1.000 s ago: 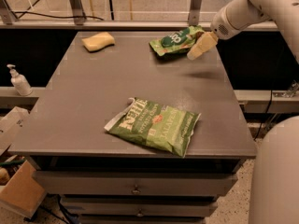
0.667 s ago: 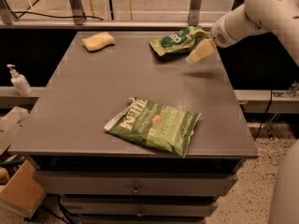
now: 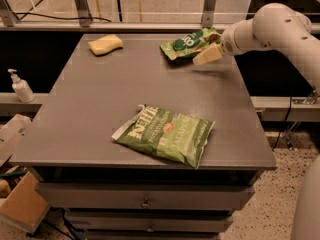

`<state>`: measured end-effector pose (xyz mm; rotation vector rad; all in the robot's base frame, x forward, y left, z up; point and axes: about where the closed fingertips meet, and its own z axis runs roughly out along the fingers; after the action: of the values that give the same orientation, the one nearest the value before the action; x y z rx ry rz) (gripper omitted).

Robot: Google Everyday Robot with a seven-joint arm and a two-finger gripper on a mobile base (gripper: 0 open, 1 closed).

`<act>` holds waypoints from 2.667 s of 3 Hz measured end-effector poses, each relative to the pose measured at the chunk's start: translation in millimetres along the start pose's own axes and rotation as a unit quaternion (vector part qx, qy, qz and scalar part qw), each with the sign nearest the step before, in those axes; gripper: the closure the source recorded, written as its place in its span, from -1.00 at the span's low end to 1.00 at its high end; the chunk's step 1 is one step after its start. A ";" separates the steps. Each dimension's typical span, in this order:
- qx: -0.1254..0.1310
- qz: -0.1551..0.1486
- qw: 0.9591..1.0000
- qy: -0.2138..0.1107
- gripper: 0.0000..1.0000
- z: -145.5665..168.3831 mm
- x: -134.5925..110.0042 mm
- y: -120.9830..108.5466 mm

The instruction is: Move green rice chip bag near green jalapeno chip bag

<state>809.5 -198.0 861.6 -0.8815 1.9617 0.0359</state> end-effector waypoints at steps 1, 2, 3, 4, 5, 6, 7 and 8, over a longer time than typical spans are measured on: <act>0.019 0.019 0.999 -0.026 -1.00 8.7 -10.3 -21.0; 0.032 0.030 0.998 -0.044 -1.00 12.7 -19.3 -36.6; 0.016 0.041 0.998 -0.042 -0.68 26.3 -15.6 -32.3; 0.001 0.048 0.998 -0.031 -0.21 31.9 -5.7 -26.4; -0.005 0.055 0.998 -0.022 0.27 28.0 3.9 -24.4; -0.005 0.061 0.998 -0.021 0.72 18.6 8.3 -24.7; 0.000 0.067 0.997 -0.026 1.00 5.8 7.5 -25.2; 0.003 0.072 0.997 -0.038 1.00 -8.2 1.8 -23.9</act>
Offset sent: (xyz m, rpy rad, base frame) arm 0.0531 -0.0248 0.0373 0.1141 -0.1249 -0.0893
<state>817.0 -219.6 872.4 -0.7234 1.9509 0.1460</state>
